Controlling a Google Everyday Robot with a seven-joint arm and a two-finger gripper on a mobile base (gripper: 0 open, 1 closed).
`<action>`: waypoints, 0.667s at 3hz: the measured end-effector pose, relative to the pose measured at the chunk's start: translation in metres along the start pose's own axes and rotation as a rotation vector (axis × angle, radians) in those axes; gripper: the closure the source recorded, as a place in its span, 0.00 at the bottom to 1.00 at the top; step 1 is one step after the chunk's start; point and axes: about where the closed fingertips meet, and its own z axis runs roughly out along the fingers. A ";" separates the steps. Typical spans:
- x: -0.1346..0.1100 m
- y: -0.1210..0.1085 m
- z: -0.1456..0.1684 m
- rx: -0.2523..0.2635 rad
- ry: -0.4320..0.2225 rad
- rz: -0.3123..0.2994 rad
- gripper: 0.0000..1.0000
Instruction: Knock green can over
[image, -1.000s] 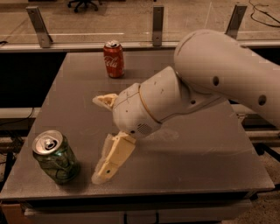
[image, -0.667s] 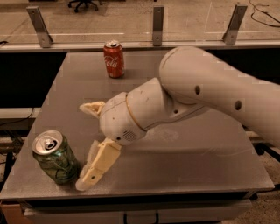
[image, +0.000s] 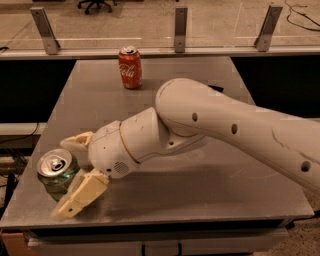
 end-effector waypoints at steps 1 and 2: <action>-0.003 0.000 0.013 -0.015 -0.035 0.006 0.41; -0.002 -0.005 0.007 -0.001 -0.034 0.003 0.64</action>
Offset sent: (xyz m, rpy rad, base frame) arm 0.0177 -0.0025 -0.0015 0.0356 0.0056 -0.0263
